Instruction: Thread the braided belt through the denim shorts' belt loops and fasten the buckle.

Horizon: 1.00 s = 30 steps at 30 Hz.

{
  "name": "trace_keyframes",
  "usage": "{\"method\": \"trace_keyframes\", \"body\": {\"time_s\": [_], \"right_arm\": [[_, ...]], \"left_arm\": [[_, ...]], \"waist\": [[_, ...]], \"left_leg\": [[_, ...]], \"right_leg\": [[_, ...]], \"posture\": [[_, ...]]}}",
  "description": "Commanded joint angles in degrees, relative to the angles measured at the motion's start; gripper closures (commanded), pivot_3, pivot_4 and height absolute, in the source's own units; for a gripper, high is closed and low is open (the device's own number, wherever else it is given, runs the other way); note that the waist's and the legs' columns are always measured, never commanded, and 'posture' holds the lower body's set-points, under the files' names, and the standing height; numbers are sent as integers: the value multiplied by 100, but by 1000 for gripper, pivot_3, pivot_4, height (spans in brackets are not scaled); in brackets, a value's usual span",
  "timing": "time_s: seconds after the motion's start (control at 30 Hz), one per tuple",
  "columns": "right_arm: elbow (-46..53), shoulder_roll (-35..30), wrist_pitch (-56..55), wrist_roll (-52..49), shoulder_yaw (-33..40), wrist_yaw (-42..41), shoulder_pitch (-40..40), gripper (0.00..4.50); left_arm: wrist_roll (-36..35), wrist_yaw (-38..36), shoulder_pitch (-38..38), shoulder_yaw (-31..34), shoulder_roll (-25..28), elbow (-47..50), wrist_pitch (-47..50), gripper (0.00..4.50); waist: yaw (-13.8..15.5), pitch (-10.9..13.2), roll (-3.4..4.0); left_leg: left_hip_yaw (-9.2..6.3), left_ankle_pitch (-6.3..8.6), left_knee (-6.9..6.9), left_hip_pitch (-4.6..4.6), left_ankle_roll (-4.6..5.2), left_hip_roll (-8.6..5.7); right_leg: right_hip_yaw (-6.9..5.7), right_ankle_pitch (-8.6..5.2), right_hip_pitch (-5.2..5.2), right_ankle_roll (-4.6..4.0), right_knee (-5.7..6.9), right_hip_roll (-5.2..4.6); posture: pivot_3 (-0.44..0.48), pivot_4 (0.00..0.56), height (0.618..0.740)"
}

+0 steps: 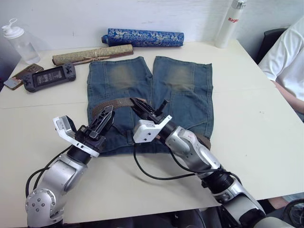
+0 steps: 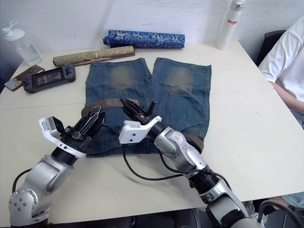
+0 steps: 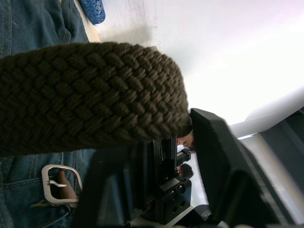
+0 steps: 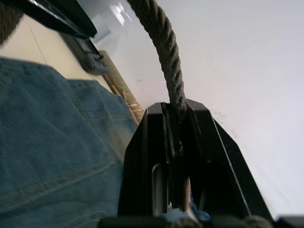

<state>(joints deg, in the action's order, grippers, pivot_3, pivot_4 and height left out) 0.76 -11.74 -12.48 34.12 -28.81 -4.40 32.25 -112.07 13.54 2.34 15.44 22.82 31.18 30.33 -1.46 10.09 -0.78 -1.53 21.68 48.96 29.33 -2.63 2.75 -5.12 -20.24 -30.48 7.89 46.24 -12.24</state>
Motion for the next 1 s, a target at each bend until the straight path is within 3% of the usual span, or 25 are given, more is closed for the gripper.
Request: {"method": "trace_keyframes", "body": {"time_s": [0.03, 0.3, 0.53, 0.63, 0.7, 1.0], "right_arm": [[46, -6, -57, 526, -41, 24, 365, 4500], [-3, 89, -118, 648, -38, 3, 339, 4500], [20, 96, -135, 674, 8, -8, 294, 4500], [32, 86, -150, 673, 9, -17, 287, 4500], [37, 86, -173, 668, 10, -13, 286, 4500], [25, 116, -137, 446, 31, -227, 223, 4500]], "left_arm": [[-93, 23, -323, -192, -54, 243, 79, 2673], [-93, 208, -770, -298, -278, 46, -63, 2673], [-93, 433, -719, -171, -588, -27, -165, 2673], [-93, 568, -717, -113, -721, -49, -225, 3506], [-93, 661, -717, -86, -845, -32, -300, 4433], [-93, 517, -679, -6, -762, -135, -52, 4433]], "waist": [[2, 0, 0], [3, 0, -1], [3, 0, -2], [4, 0, -2], [6, 0, -2], [6, 1, -3]], "left_leg": [[0, 0, 0, 0, 0, 0], [-4, 0, 2, 0, 1, 0], [-8, 0, 4, 0, 1, 0], [-9, 1, 5, 0, 1, 0], [-8, 1, 5, 0, 1, 0], [-11, 1, 7, 2, 1, 0]], "right_leg": [[0, -1, 0, -2, 0, 0], [-1, -4, -1, 5, 12, 0], [-1, -4, -1, 10, 20, 0], [-2, -5, -1, 10, 20, 0], [-1, -6, -1, 9, 19, 0], [-2, -8, -1, 6, 20, 2]], "posture": [[0, 150, 645], [0, 150, 645], [0, 150, 645], [0, 150, 645], [0, 150, 645], [0, 150, 645]]}}
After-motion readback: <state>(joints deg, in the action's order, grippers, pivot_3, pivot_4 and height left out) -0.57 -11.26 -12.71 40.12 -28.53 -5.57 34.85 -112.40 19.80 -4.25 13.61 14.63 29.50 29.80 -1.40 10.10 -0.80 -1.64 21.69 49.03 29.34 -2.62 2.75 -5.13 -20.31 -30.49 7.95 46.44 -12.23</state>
